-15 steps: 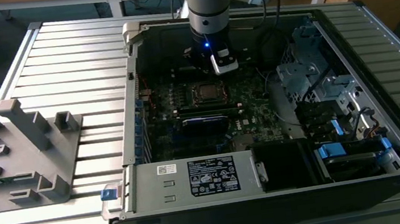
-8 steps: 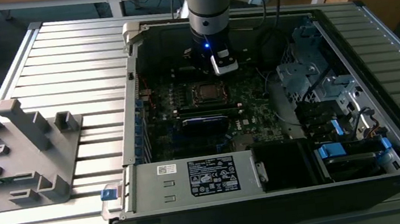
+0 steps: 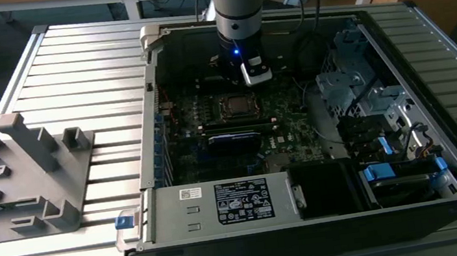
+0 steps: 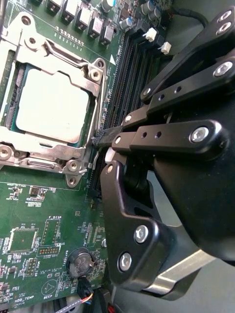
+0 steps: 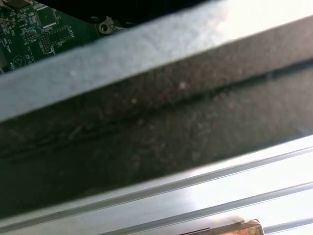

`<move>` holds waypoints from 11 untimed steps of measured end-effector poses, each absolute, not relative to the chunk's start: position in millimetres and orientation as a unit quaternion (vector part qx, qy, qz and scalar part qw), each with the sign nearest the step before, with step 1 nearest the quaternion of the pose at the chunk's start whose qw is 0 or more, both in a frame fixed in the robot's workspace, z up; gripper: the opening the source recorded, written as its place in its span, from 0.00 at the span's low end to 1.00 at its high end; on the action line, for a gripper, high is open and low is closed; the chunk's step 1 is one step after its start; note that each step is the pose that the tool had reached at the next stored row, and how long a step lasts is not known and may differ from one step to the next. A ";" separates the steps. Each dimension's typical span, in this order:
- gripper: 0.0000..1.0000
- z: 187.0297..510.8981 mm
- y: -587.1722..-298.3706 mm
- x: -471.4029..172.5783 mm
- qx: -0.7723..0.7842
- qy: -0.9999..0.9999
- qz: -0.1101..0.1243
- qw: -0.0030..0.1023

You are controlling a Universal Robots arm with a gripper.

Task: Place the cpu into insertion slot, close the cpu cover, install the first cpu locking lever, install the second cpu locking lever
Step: 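Install the first cpu locking lever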

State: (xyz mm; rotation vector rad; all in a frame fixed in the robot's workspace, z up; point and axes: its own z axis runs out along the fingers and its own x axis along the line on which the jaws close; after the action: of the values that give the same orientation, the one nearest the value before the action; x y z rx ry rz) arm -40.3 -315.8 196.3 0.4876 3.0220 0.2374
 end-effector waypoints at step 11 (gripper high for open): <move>0.10 198.8 -313.9 -40.3 0.159 0.984 0.077 0.036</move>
State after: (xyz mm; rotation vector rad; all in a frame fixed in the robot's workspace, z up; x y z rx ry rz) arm -40.3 -313.9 198.8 0.4875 3.0219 0.2366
